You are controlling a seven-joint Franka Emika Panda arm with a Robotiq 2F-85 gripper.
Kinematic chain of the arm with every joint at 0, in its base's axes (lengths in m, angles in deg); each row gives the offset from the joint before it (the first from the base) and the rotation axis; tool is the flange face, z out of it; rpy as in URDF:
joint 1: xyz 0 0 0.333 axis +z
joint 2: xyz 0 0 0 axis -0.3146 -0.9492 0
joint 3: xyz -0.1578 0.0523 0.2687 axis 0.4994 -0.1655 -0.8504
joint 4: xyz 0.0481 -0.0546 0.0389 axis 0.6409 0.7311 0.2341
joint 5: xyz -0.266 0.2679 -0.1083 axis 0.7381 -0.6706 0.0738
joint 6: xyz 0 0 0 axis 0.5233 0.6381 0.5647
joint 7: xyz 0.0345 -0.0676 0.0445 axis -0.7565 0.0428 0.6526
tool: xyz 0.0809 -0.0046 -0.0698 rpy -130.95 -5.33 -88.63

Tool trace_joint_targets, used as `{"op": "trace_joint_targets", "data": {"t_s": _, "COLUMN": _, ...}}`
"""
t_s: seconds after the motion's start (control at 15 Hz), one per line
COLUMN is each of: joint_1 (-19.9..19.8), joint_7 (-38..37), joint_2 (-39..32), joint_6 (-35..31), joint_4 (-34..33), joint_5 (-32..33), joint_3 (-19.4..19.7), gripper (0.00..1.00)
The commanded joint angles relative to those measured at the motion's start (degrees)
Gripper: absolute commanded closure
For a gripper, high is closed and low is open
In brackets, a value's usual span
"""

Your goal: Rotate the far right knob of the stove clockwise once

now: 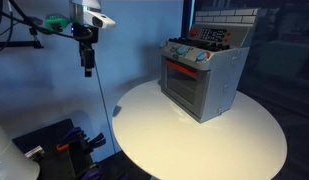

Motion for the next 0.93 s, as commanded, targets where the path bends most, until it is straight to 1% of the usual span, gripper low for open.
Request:
{"op": "trace_joint_targets", "data": {"t_s": 0.0, "joint_1": -0.6, "joint_7": 0.3, "joint_2": 0.0, "joint_6": 0.2, "joint_4": -0.1, "joint_5": -0.3, "joint_3": -0.5, "gripper": 0.00}}
{"op": "trace_joint_targets", "data": {"t_s": 0.27, "joint_1": -0.6, "joint_7": 0.3, "joint_2": 0.0, "joint_6": 0.2, "joint_4": -0.1, "joint_5": -0.3, "joint_3": -0.5, "gripper": 0.00}}
{"op": "trace_joint_targets", "data": {"t_s": 0.67, "joint_1": -2.0, "joint_7": 0.1, "joint_2": -0.4, "joint_6": 0.2, "joint_4": -3.6, "joint_5": 0.0, "joint_3": 0.3, "gripper": 0.00}}
{"op": "trace_joint_targets", "data": {"t_s": 0.87, "joint_1": -2.8, "joint_7": 0.1, "joint_2": -0.5, "joint_6": 0.4, "joint_4": -6.5, "joint_5": 0.1, "joint_3": 0.6, "gripper": 0.00}}
